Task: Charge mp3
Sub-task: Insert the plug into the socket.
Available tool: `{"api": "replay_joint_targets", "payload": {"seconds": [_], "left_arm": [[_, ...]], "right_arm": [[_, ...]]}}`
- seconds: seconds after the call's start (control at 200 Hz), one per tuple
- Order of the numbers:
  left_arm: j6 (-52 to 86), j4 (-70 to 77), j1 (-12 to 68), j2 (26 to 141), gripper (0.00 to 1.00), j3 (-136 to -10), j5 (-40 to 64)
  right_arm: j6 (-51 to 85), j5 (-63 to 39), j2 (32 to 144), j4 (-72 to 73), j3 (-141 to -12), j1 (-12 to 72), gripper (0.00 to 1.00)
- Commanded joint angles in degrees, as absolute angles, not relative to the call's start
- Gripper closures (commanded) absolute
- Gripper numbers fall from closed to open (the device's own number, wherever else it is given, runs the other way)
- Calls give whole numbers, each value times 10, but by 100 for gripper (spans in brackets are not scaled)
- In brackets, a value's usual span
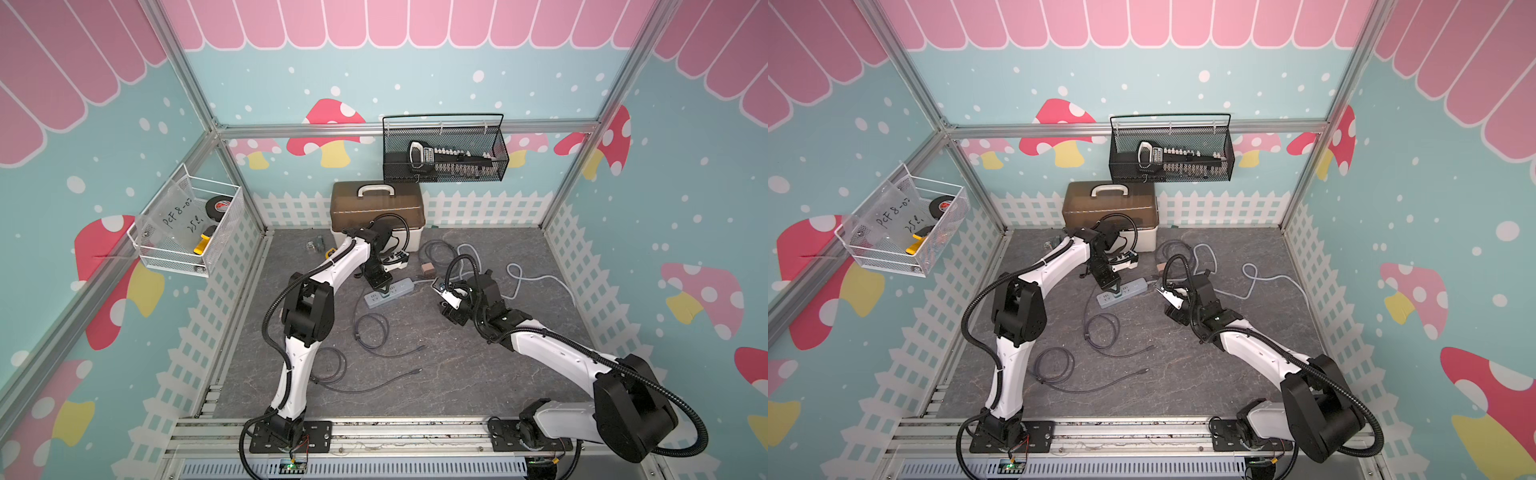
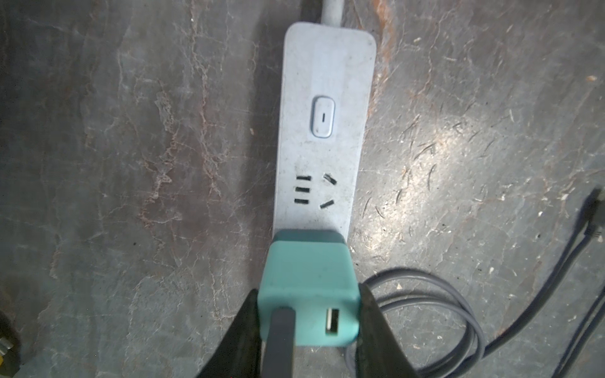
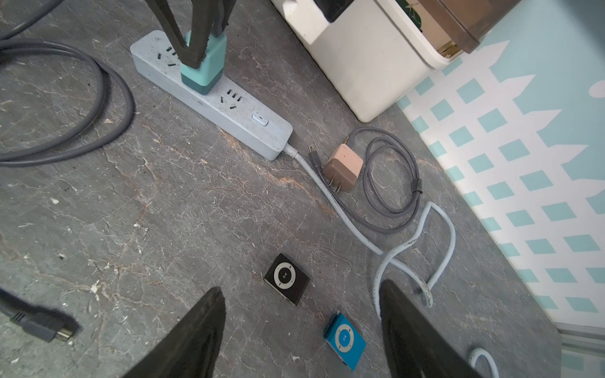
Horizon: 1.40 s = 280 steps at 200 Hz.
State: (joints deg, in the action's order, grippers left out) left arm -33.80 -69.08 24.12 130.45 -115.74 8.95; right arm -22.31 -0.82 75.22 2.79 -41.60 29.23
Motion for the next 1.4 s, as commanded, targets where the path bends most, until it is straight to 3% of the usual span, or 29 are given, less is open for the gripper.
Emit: {"api": "replay_joint_targets", "payload": {"seconds": [0.0,0.135,0.315,0.46,0.67,0.7,0.775,0.785,0.8,0.82,1.116,1.396], "left_arm": [[-304,-722,249,1418,100,-1102,71],[-295,-719,251,1404,96,-1119,60],[-296,-707,252,1363,84,-1138,73],[-309,-701,250,1340,63,-1172,84],[-313,-701,250,1300,44,-1199,114],[-313,-701,250,1294,35,-1197,114],[-310,-701,250,1284,32,-1193,105],[-310,-701,250,1282,28,-1192,104],[-311,-701,250,1280,6,-1191,102],[-310,-700,250,1277,1,-1189,98],[-288,-678,247,1244,1,-1193,80],[-263,-663,238,1187,4,-1159,130]], "right_arm": [[-212,-10,755,22,-426,292,28],[-212,-7,743,22,-419,291,27],[-206,-4,735,26,-414,291,25],[-190,-29,727,42,-405,292,23],[-198,-66,707,51,-388,291,22],[-204,-74,703,50,-384,291,22],[-233,-99,695,32,-379,292,22],[-238,-104,694,29,-379,292,22],[-246,-111,692,23,-378,292,22],[-257,-118,689,16,-377,292,22],[-382,-201,692,-56,-364,292,27],[-487,-244,745,-97,-372,303,35]]}}
